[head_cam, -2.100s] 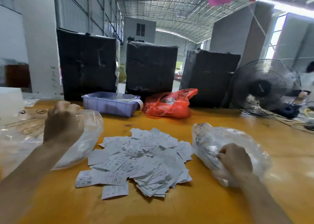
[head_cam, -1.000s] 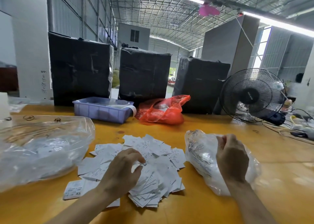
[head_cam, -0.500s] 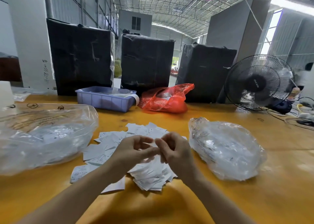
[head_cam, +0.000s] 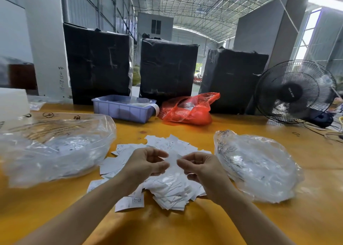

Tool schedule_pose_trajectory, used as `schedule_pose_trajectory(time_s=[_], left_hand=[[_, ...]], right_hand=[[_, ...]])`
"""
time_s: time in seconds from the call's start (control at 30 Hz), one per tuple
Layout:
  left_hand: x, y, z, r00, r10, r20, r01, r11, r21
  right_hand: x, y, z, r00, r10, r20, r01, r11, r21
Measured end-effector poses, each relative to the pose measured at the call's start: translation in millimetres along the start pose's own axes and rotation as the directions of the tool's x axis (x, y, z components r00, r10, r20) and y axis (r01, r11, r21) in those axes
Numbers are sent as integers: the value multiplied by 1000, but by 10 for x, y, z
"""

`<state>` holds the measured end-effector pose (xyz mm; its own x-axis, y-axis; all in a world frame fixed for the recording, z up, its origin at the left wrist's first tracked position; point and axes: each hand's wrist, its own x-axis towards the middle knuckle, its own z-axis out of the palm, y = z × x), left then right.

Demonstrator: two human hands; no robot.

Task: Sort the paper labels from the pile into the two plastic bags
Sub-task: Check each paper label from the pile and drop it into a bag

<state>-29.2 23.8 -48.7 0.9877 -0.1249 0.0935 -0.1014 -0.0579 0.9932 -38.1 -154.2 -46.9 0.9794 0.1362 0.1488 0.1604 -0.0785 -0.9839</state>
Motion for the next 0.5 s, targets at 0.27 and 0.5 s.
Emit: schedule_pose_trajectory(time_s=[0.27,0.5], left_hand=[[-53,46,4,983,-39,181,44,999,-23],[-79,50,3,983,-9,181,-4,997,73]], right_hand=[[-33,-8,38,995,-97,7,97,989,-115],[-54,-27,65,993,-113,45,117,988,-105]])
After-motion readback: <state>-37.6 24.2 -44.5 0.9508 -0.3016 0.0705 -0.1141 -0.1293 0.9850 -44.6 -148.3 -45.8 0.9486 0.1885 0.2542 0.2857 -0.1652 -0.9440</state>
